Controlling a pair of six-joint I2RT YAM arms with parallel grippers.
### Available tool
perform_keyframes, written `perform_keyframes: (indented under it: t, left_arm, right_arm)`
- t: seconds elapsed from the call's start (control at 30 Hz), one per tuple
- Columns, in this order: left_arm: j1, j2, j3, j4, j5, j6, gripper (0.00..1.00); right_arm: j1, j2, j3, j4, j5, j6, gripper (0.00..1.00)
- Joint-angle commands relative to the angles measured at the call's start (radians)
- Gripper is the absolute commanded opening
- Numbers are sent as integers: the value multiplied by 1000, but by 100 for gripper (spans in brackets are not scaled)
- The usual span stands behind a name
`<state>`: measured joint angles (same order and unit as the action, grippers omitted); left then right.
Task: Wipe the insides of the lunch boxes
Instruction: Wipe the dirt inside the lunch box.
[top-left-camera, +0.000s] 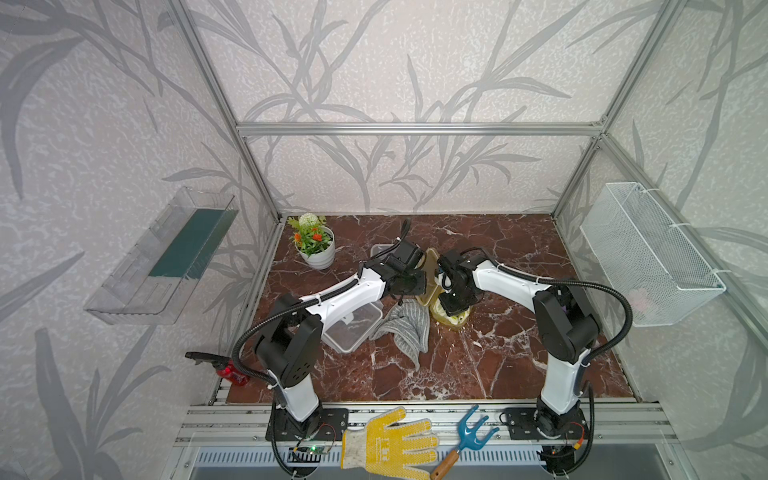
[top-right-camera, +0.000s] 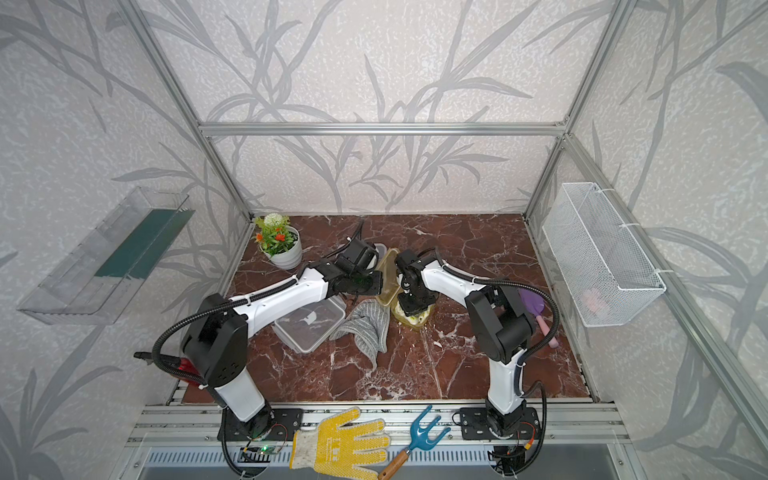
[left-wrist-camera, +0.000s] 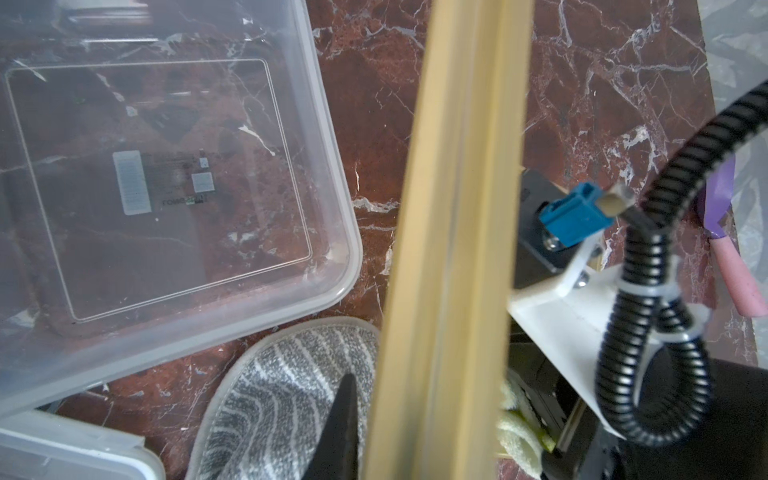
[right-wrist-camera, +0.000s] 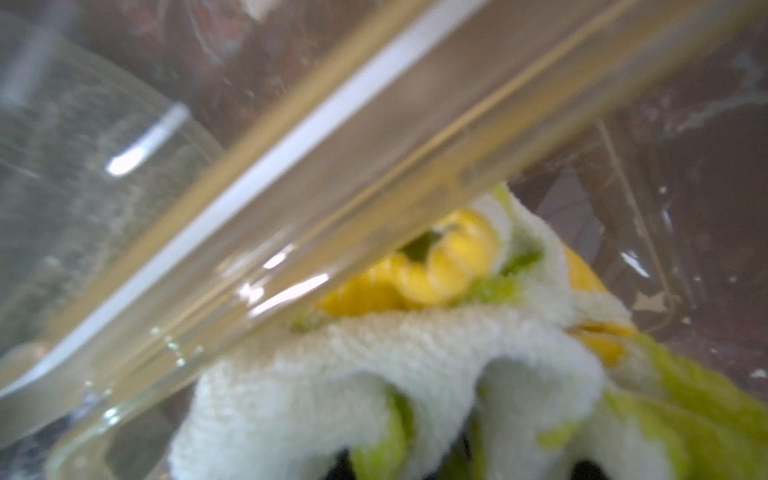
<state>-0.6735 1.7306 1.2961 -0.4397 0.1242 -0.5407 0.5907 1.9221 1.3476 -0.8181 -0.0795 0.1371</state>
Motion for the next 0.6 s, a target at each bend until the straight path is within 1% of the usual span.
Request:
perform_keyframes:
  t: [0.0, 0.13, 0.23, 0.37, 0.57]
  left_arm:
    - [-4, -43, -20, -33, -10, 23, 8]
    - [-3, -42, -23, -33, 7, 18, 8]
    - [-3, -46, -37, -28, 11, 12, 8]
    - [-3, -53, -55, -17, 19, 9, 8]
    - [-5, -59, -61, -19, 32, 10, 8]
  right_arm:
    - [18, 45, 13, -147, 197, -53, 0]
    - [34, 58, 12, -145, 323, -49, 0]
    - [32, 61, 9, -137, 394, -41, 0]
    - [32, 73, 23, -107, 454, -53, 0]
    - [20, 97, 51, -54, 493, -51, 0]
